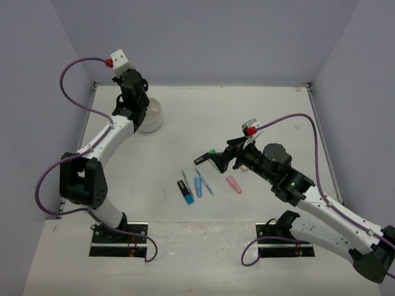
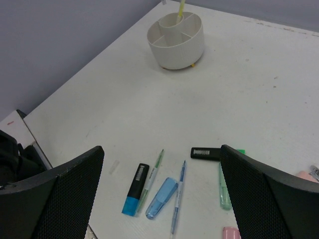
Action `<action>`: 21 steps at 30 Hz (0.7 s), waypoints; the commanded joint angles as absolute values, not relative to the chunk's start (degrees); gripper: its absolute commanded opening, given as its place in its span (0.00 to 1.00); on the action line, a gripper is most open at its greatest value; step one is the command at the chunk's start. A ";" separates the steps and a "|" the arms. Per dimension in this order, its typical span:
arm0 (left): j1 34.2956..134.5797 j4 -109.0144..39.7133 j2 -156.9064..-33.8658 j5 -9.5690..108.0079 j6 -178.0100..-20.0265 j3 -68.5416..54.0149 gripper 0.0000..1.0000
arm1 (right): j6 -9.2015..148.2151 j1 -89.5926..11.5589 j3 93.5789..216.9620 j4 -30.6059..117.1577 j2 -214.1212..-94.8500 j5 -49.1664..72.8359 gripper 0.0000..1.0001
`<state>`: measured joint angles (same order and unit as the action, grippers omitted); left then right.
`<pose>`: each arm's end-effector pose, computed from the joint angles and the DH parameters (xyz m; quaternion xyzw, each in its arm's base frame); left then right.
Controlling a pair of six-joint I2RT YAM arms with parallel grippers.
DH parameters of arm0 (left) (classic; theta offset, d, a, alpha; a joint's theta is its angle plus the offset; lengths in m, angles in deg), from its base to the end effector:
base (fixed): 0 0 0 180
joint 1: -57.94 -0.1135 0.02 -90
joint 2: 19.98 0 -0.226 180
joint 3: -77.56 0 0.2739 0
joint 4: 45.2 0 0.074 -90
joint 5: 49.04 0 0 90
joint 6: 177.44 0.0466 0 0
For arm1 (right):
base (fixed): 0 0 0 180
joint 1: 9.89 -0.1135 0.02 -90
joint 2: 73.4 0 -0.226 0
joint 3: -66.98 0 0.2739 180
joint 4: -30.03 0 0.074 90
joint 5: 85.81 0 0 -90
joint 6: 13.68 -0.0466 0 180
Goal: Sort the stationery into containers
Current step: Place the pen in the storage box.
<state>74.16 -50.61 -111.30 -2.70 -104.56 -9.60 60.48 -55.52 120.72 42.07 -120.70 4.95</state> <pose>0.3989 -0.0825 0.3219 -0.2709 0.6471 0.0588 0.7102 0.1806 0.1855 0.2985 -0.1947 0.7148 0.3475 0.5748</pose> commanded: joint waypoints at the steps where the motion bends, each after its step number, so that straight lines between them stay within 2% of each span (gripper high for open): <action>1: 72.65 -58.38 -117.07 -3.05 -99.93 -15.97 0.00 | 59.51 -55.56 120.80 41.18 -120.98 6.32 0.99; 15: 71.71 -60.44 -125.86 -4.04 -100.50 -13.71 0.01 | 59.04 -55.59 120.54 39.90 -122.15 11.66 0.99; 19: 71.62 -59.95 -126.12 -4.46 -102.69 -10.78 0.12 | 58.92 -55.59 120.59 39.72 -122.91 11.93 0.99; 20: 71.59 -59.47 -125.90 -4.04 -103.09 -10.29 0.18 | 58.97 -55.54 120.65 39.75 -123.08 11.93 0.99; 21: 71.62 -58.46 -125.10 -2.69 -103.96 -10.05 0.31 | 59.01 -55.56 120.73 39.78 -123.20 11.93 0.99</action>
